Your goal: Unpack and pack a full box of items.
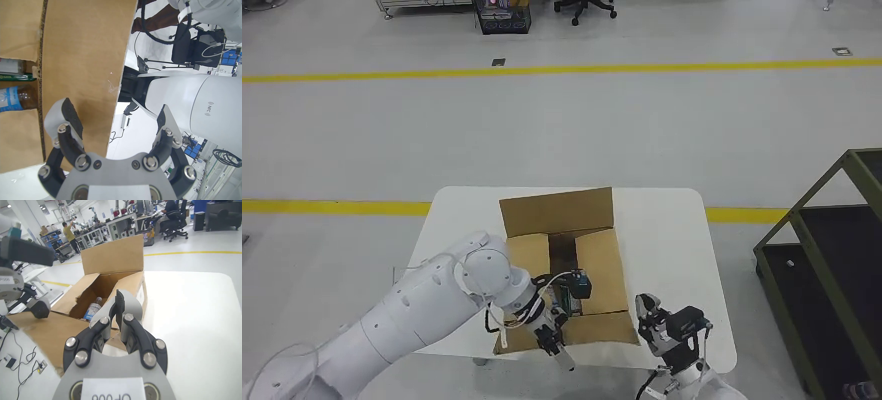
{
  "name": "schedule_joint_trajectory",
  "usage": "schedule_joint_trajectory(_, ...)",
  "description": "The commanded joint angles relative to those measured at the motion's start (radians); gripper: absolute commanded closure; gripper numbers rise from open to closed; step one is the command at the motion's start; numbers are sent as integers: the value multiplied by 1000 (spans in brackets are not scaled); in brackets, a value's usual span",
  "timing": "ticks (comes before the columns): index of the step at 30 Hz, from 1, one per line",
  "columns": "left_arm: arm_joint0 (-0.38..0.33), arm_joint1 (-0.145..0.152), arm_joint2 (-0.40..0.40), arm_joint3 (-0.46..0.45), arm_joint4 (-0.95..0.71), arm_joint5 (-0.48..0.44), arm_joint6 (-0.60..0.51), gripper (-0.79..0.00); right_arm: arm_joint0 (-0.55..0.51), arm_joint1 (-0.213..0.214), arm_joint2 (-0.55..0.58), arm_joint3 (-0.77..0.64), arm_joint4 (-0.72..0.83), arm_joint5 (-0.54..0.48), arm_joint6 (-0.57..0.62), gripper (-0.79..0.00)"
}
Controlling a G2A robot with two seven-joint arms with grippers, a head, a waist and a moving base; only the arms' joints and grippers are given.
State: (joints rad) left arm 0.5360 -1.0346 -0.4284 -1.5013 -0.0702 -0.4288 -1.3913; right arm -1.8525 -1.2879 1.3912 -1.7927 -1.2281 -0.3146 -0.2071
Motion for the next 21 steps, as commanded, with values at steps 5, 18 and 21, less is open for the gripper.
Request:
schedule_joint_trajectory(5,-9,6,-33,22,13,0,11,-785,13,3,-42,31,-40,-50,30,0)
schedule_joint_trajectory(18,-7,17,-97,70,128,56,102,-785,35,9,-83,81,-72,-50,81,0)
schedule_joint_trajectory(21,-5,19,-103,75,197,75,131,-785,40,9,-90,89,-77,-37,88,0)
